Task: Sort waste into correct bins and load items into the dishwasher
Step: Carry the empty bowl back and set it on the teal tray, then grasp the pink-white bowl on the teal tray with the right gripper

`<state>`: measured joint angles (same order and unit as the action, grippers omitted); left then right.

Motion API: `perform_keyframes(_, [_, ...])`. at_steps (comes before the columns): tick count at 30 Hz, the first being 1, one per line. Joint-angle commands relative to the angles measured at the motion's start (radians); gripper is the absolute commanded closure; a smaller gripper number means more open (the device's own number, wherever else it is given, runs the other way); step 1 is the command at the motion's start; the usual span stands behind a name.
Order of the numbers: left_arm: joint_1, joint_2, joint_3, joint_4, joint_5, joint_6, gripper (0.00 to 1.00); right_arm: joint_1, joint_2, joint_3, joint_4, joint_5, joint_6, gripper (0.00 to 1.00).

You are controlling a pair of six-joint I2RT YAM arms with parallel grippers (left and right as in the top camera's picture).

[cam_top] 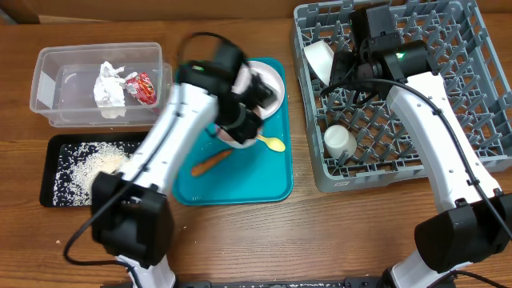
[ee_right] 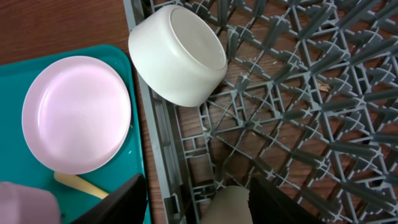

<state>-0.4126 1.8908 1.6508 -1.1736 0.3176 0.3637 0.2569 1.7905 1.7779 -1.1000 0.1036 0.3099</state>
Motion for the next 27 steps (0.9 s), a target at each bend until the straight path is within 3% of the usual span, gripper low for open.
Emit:
perform_keyframes(1, [-0.094,0.065,-0.001,-0.002,-0.199,-0.062,0.96,-0.002,-0.036,0.003,0.002,-0.001,0.002,0.45])
perform_keyframes(11, [-0.146,0.210,-0.001,-0.051,-0.198,-0.141,0.96,-0.002,-0.036,0.003,0.003,-0.001,0.002,0.44])
perform_keyframes(18, [-0.108,0.169,0.029,-0.068,-0.194,-0.203,0.43,-0.002,-0.036,0.003,0.017,-0.087,0.002,0.44])
perform_keyframes(24, [-0.040,0.076,0.158,-0.111,-0.195,-0.253,0.15,0.043,-0.029,0.003,0.034,-0.251,0.002,0.44])
perform_keyframes(25, [0.012,0.038,0.200,-0.105,-0.214,-0.347,0.01,0.077,-0.016,0.003,0.032,-0.253,0.002,0.44])
perform_keyframes(27, [0.082,0.010,0.241,-0.104,-0.220,-0.454,0.00,0.117,0.002,0.000,0.031,-0.255,0.001,0.44])
